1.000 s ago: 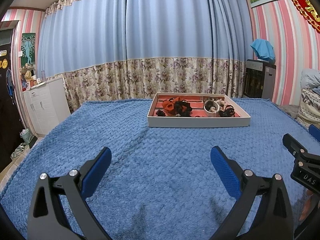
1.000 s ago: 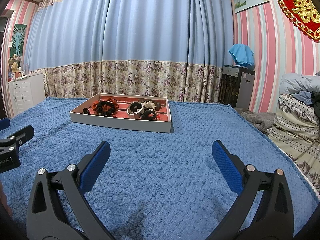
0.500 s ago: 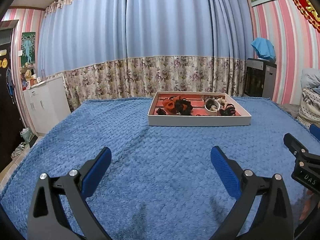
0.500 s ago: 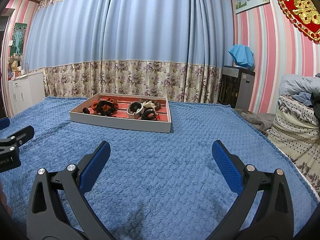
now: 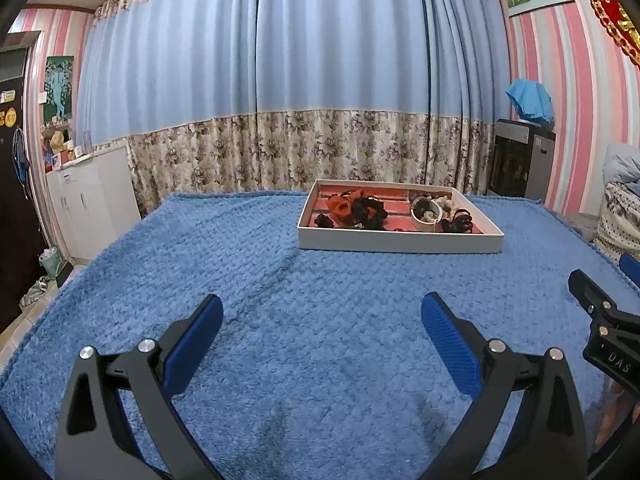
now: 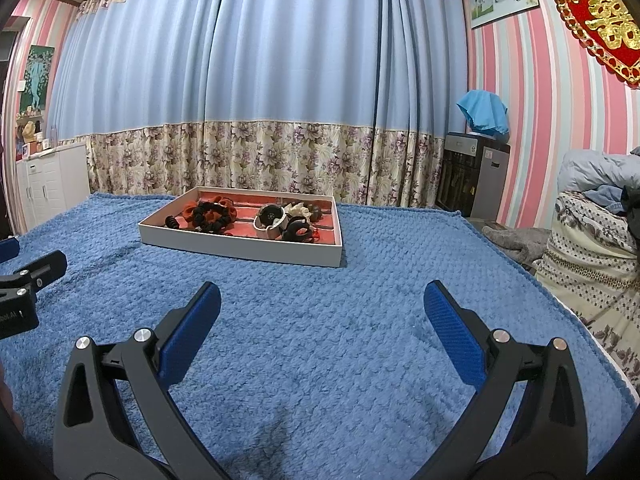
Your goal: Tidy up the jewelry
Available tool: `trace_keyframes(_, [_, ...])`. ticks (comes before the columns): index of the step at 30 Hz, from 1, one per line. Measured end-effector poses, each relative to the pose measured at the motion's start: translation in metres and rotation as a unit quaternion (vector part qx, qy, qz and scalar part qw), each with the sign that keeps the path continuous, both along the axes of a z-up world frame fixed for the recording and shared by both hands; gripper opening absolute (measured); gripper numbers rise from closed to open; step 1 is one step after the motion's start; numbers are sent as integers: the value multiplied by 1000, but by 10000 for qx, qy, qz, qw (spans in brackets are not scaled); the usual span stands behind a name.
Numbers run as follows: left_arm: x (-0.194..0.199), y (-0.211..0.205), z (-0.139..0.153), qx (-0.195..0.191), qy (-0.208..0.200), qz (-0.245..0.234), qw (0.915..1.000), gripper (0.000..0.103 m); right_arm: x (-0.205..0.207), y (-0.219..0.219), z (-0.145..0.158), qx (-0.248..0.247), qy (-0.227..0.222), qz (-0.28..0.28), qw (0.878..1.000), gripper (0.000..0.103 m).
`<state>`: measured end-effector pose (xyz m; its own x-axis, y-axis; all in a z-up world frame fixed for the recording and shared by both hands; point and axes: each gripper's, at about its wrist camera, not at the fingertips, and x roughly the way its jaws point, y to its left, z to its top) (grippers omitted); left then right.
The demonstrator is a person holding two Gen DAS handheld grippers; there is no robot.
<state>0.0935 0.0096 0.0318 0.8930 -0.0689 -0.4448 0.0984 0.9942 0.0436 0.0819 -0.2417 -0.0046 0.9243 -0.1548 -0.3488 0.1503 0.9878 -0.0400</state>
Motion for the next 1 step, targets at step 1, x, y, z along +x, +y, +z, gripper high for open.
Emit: trace_keyframes(1, [-1,-1,0,22,-2,-9,10000,97,0,1,0,4,-4,4,10000,99])
